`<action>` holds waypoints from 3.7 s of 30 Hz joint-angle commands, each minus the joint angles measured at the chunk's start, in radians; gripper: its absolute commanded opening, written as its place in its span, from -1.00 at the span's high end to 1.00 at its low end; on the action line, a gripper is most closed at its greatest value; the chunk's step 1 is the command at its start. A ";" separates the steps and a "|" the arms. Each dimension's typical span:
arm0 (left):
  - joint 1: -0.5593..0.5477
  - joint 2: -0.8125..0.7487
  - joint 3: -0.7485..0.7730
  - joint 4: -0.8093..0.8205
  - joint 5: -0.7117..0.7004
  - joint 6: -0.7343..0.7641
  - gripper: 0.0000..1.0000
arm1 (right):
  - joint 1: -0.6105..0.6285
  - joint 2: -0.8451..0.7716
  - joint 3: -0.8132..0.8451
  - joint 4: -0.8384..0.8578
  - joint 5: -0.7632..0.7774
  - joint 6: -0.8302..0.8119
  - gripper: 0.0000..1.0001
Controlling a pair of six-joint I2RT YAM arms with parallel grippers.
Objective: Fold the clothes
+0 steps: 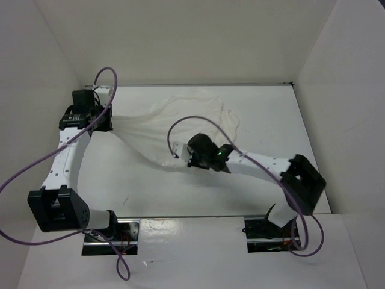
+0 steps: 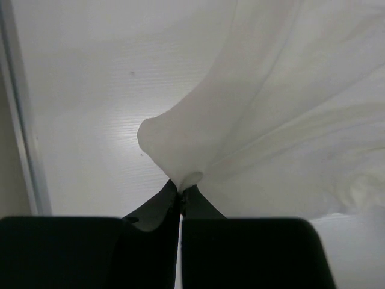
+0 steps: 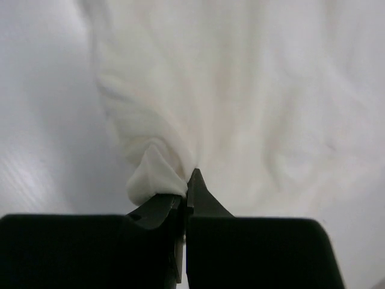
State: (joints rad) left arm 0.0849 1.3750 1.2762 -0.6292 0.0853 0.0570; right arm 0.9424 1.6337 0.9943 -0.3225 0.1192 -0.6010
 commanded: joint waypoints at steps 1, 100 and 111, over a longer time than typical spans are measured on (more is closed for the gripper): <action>0.061 -0.091 0.022 -0.004 -0.012 0.035 1.00 | -0.112 -0.260 0.108 -0.035 0.060 0.024 1.00; -0.007 0.483 0.329 0.403 -0.016 -0.052 0.28 | -0.809 0.373 0.573 0.197 -0.047 0.194 0.57; 0.006 0.254 0.341 0.243 0.010 -0.083 -1.00 | -0.751 0.057 0.525 0.059 -0.058 0.221 -0.64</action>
State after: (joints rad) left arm 0.0906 1.7088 1.5818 -0.2733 0.0715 -0.0311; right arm 0.1444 1.9125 1.5398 -0.2115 0.1135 -0.3809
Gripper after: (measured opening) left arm 0.999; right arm 0.809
